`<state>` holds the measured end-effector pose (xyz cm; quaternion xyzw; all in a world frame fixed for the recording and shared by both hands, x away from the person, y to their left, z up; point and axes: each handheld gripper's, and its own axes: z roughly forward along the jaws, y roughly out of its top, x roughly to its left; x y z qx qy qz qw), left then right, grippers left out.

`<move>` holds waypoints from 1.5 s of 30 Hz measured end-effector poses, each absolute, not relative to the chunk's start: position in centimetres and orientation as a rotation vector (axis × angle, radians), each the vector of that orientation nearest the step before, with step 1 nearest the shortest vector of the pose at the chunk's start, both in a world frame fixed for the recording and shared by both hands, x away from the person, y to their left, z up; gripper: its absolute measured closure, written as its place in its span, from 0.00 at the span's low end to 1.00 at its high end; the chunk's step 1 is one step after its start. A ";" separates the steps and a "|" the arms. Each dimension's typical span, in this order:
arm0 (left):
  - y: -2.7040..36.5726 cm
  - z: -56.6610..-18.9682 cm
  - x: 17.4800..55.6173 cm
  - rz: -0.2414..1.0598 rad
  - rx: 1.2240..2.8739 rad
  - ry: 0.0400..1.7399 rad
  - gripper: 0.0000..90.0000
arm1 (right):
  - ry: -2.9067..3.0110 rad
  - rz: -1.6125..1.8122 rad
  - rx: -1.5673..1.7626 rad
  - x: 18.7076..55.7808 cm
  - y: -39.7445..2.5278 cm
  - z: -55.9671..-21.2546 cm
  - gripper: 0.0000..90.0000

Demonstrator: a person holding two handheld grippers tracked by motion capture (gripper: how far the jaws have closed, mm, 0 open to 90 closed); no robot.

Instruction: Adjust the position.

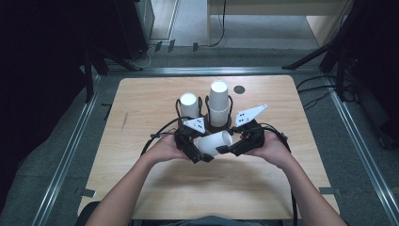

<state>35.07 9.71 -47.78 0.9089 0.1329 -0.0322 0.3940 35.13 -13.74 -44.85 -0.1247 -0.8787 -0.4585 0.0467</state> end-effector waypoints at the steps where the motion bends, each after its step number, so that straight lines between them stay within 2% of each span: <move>1: 9.7 -47.8 35.1 -0.078 2.301 0.337 0.03 | -2.675 -1.412 -0.382 35.1 -13.8 -44.8 0.37; 7: 10.0 -47.8 35.0 -0.068 2.249 0.326 0.09 | -2.635 -1.462 -0.392 35.3 -14.2 -44.4 0.37; 11: 10.4 -47.4 34.8 -0.026 2.200 0.292 0.23 | -2.595 -1.500 -0.410 35.4 -14.4 -44.2 0.37; 17: 10.5 -47.6 34.9 -0.030 2.258 0.271 0.30 | -2.600 -1.460 -0.411 35.4 -14.3 -44.6 0.38; 19: 10.5 -47.5 35.0 -0.037 2.264 0.284 0.30 | -2.607 -1.453 -0.413 35.4 -14.2 -44.7 0.37; 21: 10.7 -47.1 35.1 -0.035 2.274 0.307 0.30 | -2.625 -1.461 -0.403 35.3 -14.2 -44.8 0.30; 23: 11.0 -46.8 35.0 -0.043 2.278 0.332 0.30 | -2.642 -1.457 -0.398 35.2 -14.1 -44.7 0.27; 30: 12.2 -45.8 35.1 -0.076 2.274 0.359 0.30 | -2.695 -1.378 -0.380 35.1 -13.6 -45.3 0.27; 45: 12.0 -45.1 35.5 -0.042 2.418 0.332 0.30 | -2.782 -1.298 -0.338 34.9 -12.8 -46.1 0.27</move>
